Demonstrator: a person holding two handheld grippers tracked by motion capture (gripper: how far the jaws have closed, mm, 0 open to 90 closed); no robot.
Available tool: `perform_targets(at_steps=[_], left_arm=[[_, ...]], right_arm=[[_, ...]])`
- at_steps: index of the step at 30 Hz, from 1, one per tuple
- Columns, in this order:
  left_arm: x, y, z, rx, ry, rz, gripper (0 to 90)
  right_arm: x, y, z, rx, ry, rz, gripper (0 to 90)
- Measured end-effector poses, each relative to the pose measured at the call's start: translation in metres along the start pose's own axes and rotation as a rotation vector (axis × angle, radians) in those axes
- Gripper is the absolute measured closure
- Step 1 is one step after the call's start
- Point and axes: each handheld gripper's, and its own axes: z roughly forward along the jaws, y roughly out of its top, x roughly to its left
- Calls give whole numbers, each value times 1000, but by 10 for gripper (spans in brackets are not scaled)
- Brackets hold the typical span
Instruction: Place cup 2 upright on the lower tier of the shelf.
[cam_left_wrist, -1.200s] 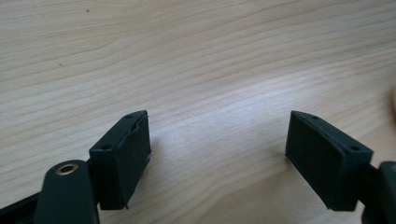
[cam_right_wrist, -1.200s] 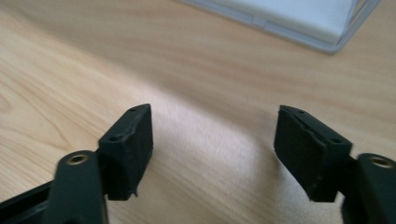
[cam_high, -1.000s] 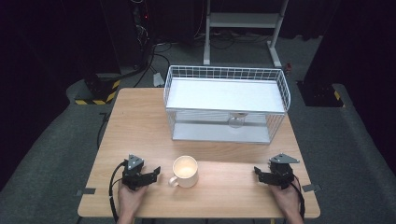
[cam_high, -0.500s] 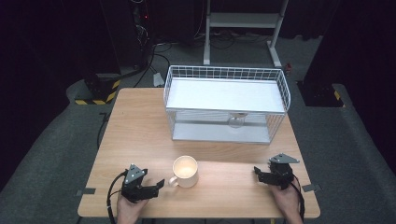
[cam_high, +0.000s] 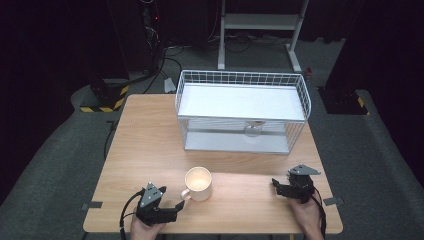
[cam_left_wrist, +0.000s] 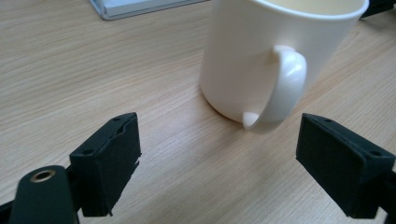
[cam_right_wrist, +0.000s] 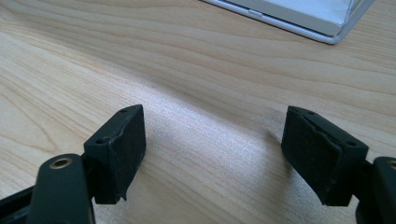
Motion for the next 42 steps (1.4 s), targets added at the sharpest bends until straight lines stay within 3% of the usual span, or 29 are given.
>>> perform_targets(at_steps=[20, 27, 42], left_arm=[[-17, 25, 27, 27, -55, 64, 130], [-17, 30, 31, 10, -61, 51, 128], [-23, 44, 47, 16, -77, 83, 97]], right_arm=[[0, 0, 0, 1, 1, -1, 221], [0, 0, 0, 1, 1, -2, 221], [0, 0, 0, 1, 1, -2, 221]])
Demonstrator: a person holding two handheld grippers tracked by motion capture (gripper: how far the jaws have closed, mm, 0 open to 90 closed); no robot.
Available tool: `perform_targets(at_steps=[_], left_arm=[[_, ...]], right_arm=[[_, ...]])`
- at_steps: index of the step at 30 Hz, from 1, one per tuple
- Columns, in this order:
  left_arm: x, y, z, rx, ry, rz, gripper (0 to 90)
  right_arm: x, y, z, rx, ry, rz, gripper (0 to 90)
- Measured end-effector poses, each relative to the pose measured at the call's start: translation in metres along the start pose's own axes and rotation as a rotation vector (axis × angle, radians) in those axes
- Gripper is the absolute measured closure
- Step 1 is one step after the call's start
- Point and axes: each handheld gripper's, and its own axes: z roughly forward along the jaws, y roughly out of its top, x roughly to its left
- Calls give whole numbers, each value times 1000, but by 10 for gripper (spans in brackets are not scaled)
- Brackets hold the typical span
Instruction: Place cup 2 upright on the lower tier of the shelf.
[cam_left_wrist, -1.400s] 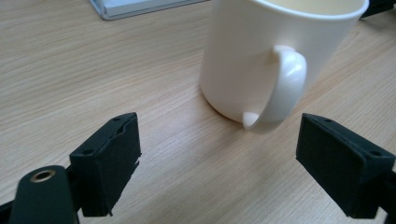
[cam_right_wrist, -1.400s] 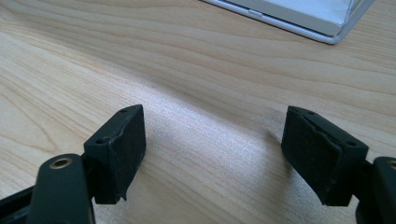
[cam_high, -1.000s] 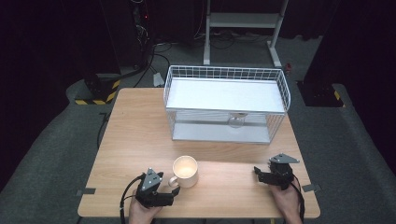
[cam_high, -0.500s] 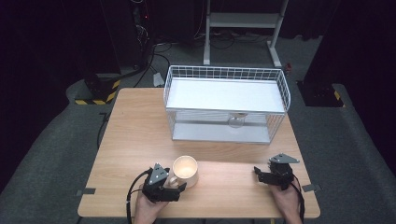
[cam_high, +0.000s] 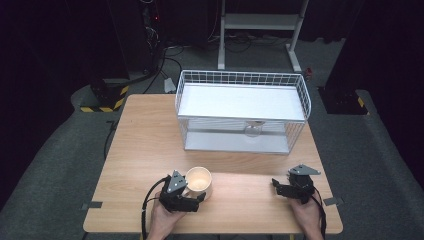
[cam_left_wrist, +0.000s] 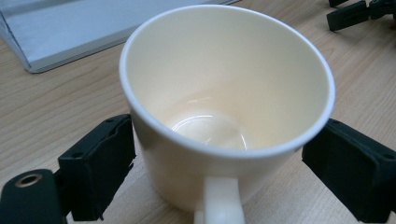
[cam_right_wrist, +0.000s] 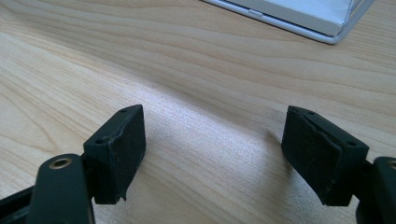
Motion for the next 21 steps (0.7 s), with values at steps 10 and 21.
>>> perform_targets(at_steps=[10, 21], left_arm=[[-1, 7, 10, 15, 14, 7, 61], [-2, 11, 15, 10, 27, 7, 73]], right_arm=[[0, 0, 0, 0, 0, 0, 221], [0, 0, 0, 0, 0, 0, 221]])
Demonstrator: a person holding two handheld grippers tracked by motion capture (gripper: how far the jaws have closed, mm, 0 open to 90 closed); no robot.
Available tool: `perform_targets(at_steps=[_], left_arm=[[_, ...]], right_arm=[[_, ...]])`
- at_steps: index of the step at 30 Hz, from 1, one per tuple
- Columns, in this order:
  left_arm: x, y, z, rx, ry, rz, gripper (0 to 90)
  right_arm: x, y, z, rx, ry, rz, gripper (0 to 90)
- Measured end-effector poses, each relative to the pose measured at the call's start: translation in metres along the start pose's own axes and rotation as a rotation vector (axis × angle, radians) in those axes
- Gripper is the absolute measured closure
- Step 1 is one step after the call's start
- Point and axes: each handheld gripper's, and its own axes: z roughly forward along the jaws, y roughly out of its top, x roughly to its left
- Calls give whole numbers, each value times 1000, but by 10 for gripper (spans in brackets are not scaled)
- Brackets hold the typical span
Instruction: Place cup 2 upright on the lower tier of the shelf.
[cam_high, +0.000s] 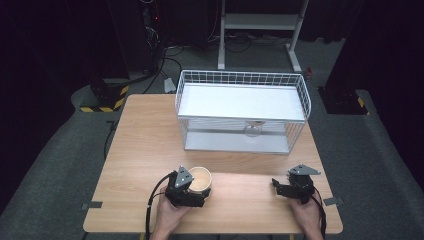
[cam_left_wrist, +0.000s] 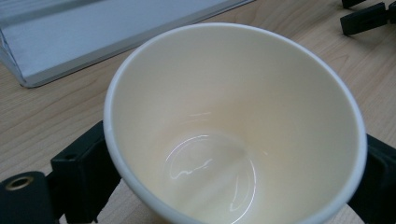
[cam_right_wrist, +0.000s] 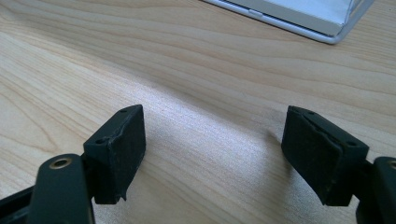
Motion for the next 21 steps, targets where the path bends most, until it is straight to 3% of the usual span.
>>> perform_targets(at_steps=[14, 21], left_arm=[[-4, 0, 1, -16, 35, 34, 91], [-6, -2, 1, -30, 49, 17, 92]], right_arm=[[0, 0, 0, 0, 0, 3, 220], [0, 0, 0, 0, 1, 3, 220]])
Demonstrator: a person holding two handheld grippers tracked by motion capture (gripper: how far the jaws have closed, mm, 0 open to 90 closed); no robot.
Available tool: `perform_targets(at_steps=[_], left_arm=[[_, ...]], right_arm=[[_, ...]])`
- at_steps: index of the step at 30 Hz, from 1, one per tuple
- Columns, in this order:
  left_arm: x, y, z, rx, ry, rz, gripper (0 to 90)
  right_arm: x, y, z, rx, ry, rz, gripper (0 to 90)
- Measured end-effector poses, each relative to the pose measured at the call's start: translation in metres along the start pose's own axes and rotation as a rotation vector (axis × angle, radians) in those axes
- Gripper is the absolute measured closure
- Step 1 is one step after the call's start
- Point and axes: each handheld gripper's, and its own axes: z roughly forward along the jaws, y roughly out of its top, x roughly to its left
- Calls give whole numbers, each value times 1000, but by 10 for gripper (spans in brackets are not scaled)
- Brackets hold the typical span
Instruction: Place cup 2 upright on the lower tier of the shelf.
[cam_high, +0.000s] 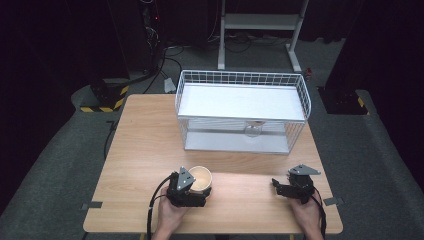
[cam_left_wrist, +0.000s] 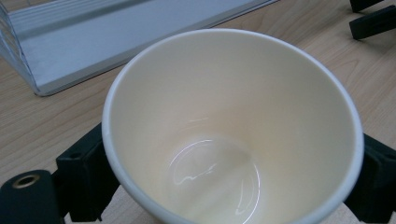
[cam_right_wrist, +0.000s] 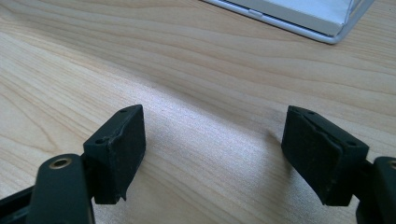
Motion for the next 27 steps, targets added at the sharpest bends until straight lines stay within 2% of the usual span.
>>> perform_targets(at_steps=[5, 8, 20, 27], left_arm=[[3, -2, -2, -20, -10, -40, 93], [4, -1, -2, -19, -10, -43, 93], [4, 12, -2, 12, -12, -20, 94], [5, 22, 2, 6, -25, -21, 95]], right_arm=[[0, 0, 0, 0, 0, 0, 220], [0, 0, 0, 0, 0, 0, 220], [0, 0, 0, 0, -1, -1, 220], [0, 0, 0, 0, -2, 0, 220]])
